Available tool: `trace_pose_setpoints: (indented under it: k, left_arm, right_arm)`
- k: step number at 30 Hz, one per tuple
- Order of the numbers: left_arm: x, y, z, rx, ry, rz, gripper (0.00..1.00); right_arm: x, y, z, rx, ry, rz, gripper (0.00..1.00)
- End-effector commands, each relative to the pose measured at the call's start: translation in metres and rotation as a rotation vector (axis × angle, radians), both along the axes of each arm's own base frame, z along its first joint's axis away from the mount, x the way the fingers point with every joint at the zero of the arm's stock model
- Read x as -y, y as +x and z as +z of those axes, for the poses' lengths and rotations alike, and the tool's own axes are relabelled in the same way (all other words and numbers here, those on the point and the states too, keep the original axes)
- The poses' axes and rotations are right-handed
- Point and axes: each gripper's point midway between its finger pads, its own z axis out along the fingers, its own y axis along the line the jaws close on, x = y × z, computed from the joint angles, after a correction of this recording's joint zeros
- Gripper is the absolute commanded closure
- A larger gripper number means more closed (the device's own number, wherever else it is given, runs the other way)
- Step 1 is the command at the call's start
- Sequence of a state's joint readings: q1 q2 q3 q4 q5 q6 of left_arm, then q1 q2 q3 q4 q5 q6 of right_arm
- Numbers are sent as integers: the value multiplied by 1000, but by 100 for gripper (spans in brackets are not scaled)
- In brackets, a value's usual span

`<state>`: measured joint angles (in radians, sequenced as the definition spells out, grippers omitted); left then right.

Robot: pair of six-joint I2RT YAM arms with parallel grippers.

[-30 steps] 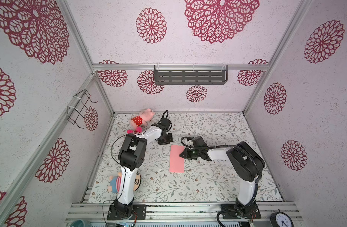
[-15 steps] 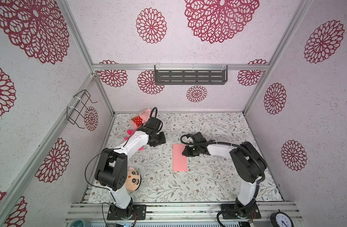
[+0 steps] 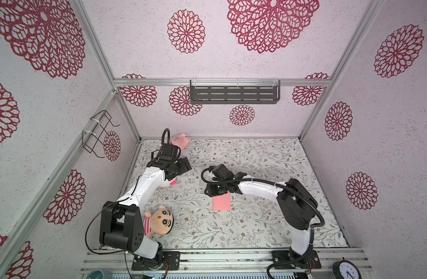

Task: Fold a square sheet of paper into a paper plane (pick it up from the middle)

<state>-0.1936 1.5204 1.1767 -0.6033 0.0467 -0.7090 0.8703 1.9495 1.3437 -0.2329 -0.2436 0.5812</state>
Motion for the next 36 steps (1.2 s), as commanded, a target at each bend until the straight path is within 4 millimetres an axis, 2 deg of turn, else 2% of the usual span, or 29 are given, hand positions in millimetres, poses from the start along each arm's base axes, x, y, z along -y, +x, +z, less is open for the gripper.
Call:
trace_pose_setpoints:
  k: [1,2,8,10,14,17,20,23,25,28,33,36]
  left_arm:
    - [-10,4,16,69,13,15,4]
    - [-12,4,18,78,15,20,1]
    - [-7,9,25,128,-12,-4,3]
    - [-3,10,24,123,-30,-19,3]
    - [9,13,18,106,-77,-51,3]
    - [21,14,13,95,-127,-88,2]
    - [42,14,10,92,-187,-149,2]
    - [70,11,6,81,-243,-223,0]
    - [90,8,2,64,-282,-271,4]
    - [126,2,-7,24,-365,-351,15]
    - [179,-18,-31,-77,-454,-454,37]
    - [197,-31,-50,-138,-444,-495,50]
  right_arm:
    - [7,-1,-12,-63,-46,-38,66]
    - [6,-2,-16,-77,-51,-36,65]
    - [10,-15,-36,-142,-66,-26,64]
    - [17,-18,-39,-145,-80,-37,65]
    - [45,-24,-40,-131,-141,-73,65]
    - [73,-21,-34,-97,-175,-120,66]
    - [97,-14,-24,-70,-164,-199,67]
    - [104,-10,-7,-48,-79,-273,68]
    - [104,-7,7,-27,-3,-324,68]
    - [106,-2,20,-25,105,-408,69]
    - [106,3,6,-133,180,-512,78]
    - [100,2,-3,-178,193,-519,81]
